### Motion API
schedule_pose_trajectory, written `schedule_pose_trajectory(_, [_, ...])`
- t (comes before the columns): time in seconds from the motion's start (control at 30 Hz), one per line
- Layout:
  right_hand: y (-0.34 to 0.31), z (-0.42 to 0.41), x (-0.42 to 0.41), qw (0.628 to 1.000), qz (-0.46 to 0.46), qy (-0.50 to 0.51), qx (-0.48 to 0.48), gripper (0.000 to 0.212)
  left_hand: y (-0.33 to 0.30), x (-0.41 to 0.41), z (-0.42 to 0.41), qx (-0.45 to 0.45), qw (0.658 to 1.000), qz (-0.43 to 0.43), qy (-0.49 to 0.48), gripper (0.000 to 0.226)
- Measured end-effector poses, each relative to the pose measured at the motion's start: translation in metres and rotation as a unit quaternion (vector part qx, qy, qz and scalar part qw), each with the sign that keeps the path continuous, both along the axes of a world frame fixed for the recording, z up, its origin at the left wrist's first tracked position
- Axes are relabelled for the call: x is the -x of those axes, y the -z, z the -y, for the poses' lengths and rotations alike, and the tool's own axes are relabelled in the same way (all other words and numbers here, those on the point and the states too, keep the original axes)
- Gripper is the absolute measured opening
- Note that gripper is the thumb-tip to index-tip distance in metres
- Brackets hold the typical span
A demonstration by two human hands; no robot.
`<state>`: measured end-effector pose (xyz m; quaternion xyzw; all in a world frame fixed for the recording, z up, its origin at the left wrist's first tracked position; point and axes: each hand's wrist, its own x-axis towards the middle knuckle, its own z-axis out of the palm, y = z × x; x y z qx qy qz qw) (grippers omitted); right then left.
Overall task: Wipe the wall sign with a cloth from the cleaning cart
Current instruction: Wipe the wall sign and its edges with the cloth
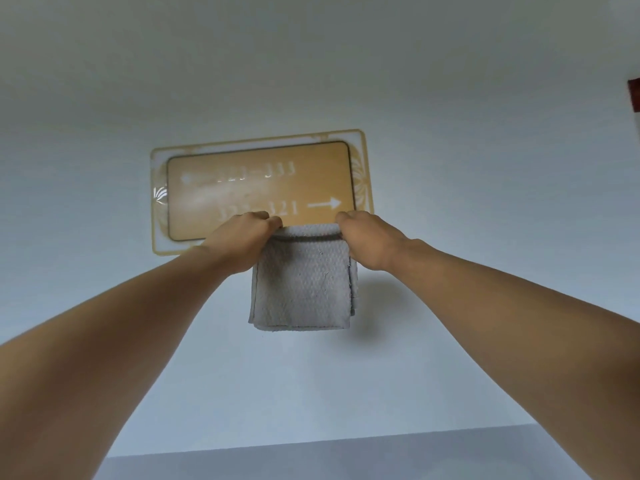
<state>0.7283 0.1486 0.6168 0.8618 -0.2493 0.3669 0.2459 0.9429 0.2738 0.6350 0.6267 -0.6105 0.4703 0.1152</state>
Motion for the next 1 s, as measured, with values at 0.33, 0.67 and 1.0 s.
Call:
schedule_pose_trajectory(0.33, [0.001, 0.041, -0.040, 1.000, 0.007, 0.014, -0.012, 0.024, 0.001, -0.041, 0.045, -0.014, 1.000, -0.009, 0.012, 0.042])
schedule_pose_trajectory(0.67, [-0.003, 0.083, -0.016, 1.000, -0.018, -0.013, -0.006, 0.021, 0.009, -0.020, 0.086, 0.012, 0.999, -0.038, 0.014, 0.043])
schedule_pose_trajectory(1.0, [-0.002, 0.131, 0.003, 0.999, -0.015, -0.030, -0.028, 0.017, -0.002, 0.012, 0.122, 0.024, 0.977, -0.207, 0.050, 0.031])
